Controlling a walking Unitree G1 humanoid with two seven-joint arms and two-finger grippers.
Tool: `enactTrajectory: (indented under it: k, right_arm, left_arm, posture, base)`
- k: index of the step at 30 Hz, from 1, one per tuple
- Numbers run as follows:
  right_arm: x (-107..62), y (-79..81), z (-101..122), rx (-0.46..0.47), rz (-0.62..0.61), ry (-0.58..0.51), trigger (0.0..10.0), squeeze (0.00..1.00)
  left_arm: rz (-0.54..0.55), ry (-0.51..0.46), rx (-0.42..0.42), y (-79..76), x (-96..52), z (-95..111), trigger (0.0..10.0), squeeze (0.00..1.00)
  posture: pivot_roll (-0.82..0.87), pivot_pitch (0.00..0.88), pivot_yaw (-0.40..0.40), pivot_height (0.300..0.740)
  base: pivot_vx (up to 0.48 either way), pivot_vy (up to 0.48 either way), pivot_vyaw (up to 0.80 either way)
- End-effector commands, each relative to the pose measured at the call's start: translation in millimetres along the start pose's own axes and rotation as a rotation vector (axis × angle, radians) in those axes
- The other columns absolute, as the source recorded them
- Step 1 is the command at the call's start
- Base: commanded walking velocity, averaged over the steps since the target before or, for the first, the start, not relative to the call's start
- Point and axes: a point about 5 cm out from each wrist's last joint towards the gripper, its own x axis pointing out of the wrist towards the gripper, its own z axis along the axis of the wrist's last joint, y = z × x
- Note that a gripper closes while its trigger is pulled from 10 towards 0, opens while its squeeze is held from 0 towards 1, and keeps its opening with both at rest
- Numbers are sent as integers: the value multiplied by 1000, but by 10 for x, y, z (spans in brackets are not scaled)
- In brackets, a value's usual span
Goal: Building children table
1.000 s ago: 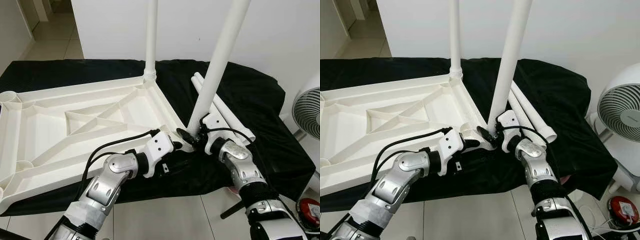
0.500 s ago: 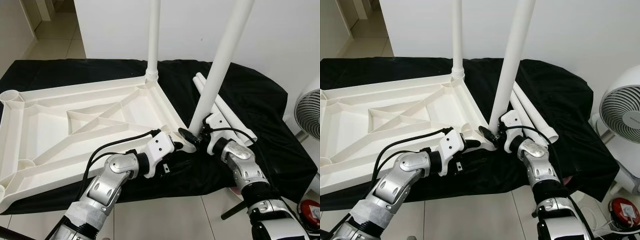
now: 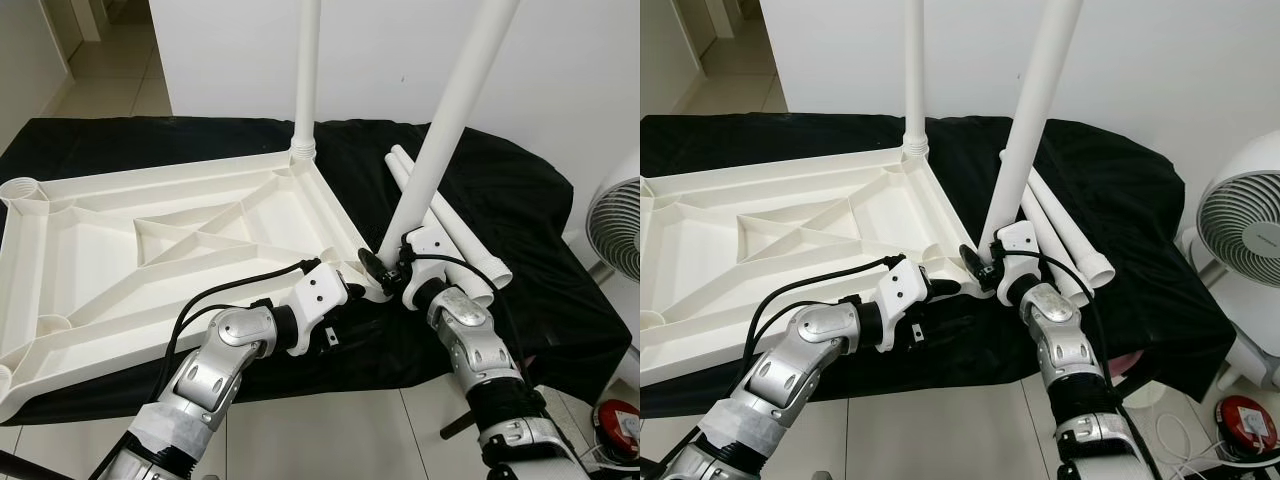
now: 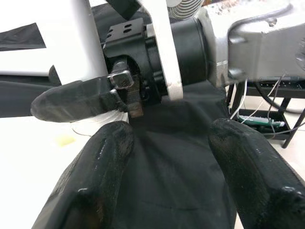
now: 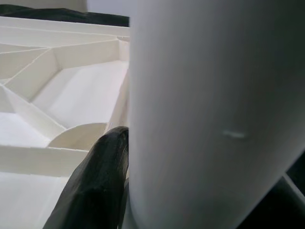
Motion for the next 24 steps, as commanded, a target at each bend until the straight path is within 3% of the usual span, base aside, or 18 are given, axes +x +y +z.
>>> enactTrajectory:
  k: [1,13,19,20,21,24]
  right_arm:
    - [-10,-82,59,-7,-89,-10,10000,0]
    - [-70,247,103,72,-369,5,10000,0]
    - [-89,319,95,39,-382,20,10000,0]
    - [-92,304,111,41,-389,16,10000,153]
    - [-94,282,133,43,-393,5,10000,1000]
    - [-93,262,180,55,-375,-24,10000,1000]
  left_arm:
    - [34,4,-4,42,-6,8,10000,0]
    - [39,0,-11,45,0,16,10000,0]
    - [40,-4,-10,55,11,28,10000,0]
    - [39,-3,-10,56,11,28,10000,0]
    - [38,-3,-9,56,11,27,10000,0]
    - [36,-1,-7,63,10,31,10000,0]
  posture:
    - [-60,0,-60,740]
    - [-62,0,-51,740]
    - [-66,0,-49,740]
    - [-66,0,-49,740]
    - [-67,0,-48,740]
    - [-66,0,-49,740]
  base:
    - [0,0,0]
    - [0,0,0]
    - [0,0,0]
    - [0,0,0]
    - [0,0,0]
    - [0,0,0]
